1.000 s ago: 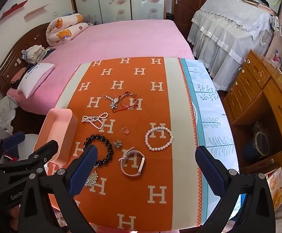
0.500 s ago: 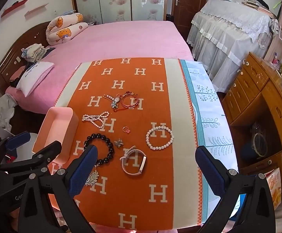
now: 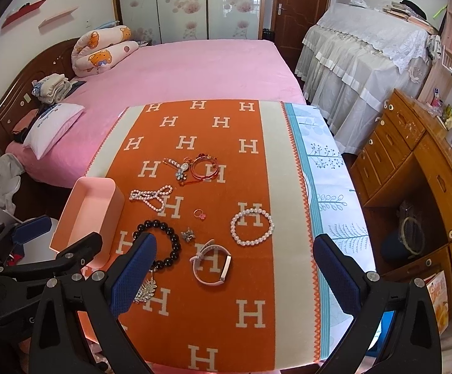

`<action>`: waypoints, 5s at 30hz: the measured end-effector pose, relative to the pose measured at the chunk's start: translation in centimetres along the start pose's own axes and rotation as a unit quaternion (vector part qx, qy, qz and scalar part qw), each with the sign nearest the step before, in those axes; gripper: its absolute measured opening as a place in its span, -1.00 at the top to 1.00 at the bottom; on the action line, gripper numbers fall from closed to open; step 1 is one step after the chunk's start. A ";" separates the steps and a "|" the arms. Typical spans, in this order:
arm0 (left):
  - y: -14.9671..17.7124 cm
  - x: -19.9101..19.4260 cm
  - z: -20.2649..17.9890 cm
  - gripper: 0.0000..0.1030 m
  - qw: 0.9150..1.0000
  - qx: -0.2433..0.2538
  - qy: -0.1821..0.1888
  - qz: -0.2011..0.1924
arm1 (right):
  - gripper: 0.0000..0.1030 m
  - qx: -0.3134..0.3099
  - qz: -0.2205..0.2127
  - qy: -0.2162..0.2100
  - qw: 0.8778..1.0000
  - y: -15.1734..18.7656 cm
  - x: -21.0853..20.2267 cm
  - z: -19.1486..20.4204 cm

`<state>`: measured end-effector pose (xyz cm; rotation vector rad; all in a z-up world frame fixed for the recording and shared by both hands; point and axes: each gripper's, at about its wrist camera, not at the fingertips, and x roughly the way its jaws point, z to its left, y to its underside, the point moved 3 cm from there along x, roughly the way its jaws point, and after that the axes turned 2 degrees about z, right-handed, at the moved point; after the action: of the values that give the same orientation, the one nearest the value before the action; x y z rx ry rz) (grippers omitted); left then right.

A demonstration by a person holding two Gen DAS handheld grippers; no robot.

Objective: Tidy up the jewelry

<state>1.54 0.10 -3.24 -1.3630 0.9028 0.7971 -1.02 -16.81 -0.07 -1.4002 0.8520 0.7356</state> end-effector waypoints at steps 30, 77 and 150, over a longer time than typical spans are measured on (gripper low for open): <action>-0.9 0.1 1.5 -0.56 1.000 0.017 0.012 -0.012 | -0.98 -0.001 -0.005 0.005 1.000 -0.7 -0.8 0.6; -13.8 7.1 3.3 -0.56 0.999 -0.046 -0.001 -0.023 | -0.56 0.032 0.109 -0.086 0.990 -6.8 14.6 -5.4; -17.4 25.5 0.7 1.00 0.971 -0.065 -0.004 0.228 | 0.87 -0.015 0.126 -0.144 0.981 -11.3 23.8 -0.7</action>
<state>28.64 -1.23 -18.05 -1.2767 1.1966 1.2288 20.92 -19.34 -14.48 -1.1860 0.7973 1.1198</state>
